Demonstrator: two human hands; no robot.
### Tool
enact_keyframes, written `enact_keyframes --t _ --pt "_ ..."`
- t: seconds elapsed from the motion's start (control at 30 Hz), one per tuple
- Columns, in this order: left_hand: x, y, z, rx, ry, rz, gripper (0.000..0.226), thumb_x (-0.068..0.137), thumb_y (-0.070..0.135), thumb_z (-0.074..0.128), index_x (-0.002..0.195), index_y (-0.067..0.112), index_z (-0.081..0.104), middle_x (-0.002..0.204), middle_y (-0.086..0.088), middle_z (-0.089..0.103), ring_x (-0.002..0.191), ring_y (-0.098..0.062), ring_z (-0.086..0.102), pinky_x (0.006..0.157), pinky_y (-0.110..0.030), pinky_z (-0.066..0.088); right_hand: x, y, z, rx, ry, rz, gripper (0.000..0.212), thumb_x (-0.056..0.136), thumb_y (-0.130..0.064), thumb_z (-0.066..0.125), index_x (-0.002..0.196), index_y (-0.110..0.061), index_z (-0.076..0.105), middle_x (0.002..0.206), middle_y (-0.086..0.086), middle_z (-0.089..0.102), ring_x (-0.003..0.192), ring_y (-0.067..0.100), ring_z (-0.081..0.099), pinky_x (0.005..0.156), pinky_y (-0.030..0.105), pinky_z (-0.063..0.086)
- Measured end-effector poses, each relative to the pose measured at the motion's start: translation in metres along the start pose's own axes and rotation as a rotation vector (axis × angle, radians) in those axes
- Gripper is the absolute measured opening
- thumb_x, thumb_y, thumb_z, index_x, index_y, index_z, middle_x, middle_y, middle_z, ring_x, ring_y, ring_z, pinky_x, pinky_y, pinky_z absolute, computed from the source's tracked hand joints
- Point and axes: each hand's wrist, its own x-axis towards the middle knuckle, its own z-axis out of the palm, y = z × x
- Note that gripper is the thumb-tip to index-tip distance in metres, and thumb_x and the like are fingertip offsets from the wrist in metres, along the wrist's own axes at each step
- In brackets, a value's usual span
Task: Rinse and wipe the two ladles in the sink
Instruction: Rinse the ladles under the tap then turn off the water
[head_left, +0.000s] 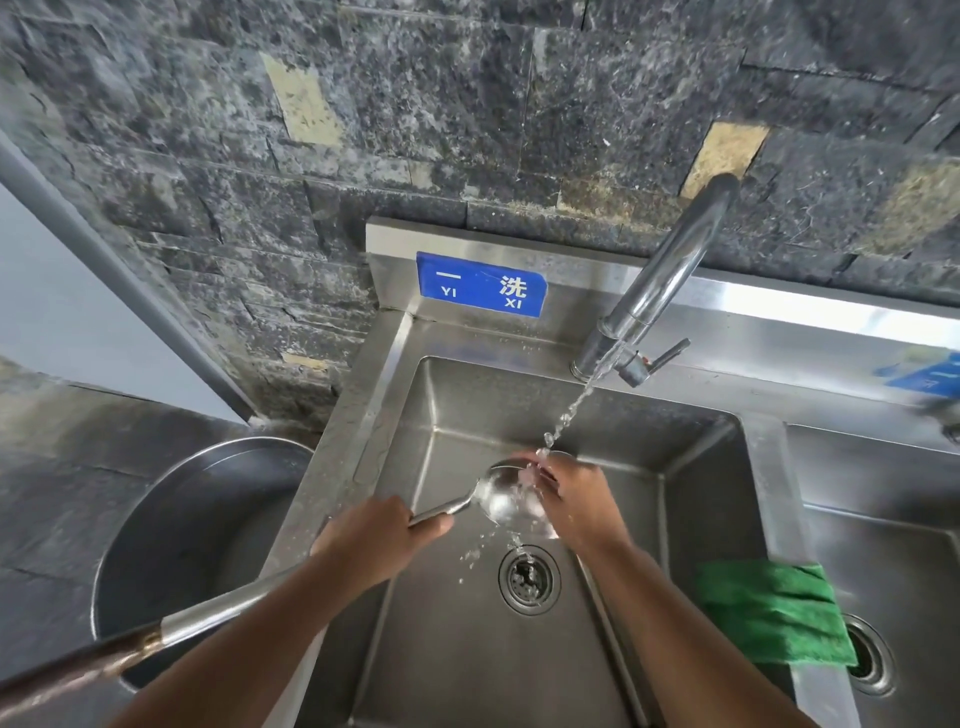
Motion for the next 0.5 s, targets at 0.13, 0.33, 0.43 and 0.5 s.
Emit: enact_keyframes --t 0.13,0.33,0.43,0.5 --pt "0.002 0.003 0.0 -0.208 -0.094 0.048 0.071 0.081 0.082 0.036 0.052 0.017 0.041 0.043 0.005 0.04 0.033 -0.008 0.035 0.047 -0.024 0.031 -0.005 0.014 0.019 0.642 0.157 0.494 0.011 0.093 -0.013 0.064 0.089 -0.014 0.074 0.074 -0.002 0.07 0.066 0.004 0.065 0.068 0.028 0.052" --pt "-0.004 0.024 0.004 -0.569 -0.379 -0.129 0.063 0.09 0.071 0.042 0.056 0.018 0.035 0.042 0.002 0.03 0.029 -0.013 0.022 0.039 -0.017 0.025 -0.011 -0.022 0.064 1.601 0.3 0.917 0.027 0.096 -0.013 0.061 0.121 -0.003 0.056 0.097 0.015 0.074 0.082 0.022 0.073 0.071 0.033 0.06" --pt "-0.007 0.037 0.009 -0.704 -0.422 -0.209 0.064 0.089 0.071 0.043 0.054 0.018 0.036 0.045 0.0 0.032 0.03 -0.013 0.023 0.039 -0.015 0.02 -0.007 -0.052 0.079 1.896 0.219 0.963 0.02 0.101 -0.022 0.052 0.115 -0.009 0.059 0.085 0.011 0.077 0.073 0.022 0.076 0.081 0.043 0.054" --pt "-0.009 0.041 0.012 -0.764 -0.455 -0.231 0.062 0.089 0.071 0.043 0.055 0.019 0.036 0.045 0.001 0.032 0.031 -0.012 0.022 0.039 -0.015 0.018 -0.003 -0.054 0.084 1.922 0.139 0.946 0.022 0.1 -0.021 0.052 0.114 -0.008 0.062 0.089 0.011 0.076 0.079 0.023 0.074 0.082 0.044 0.055"
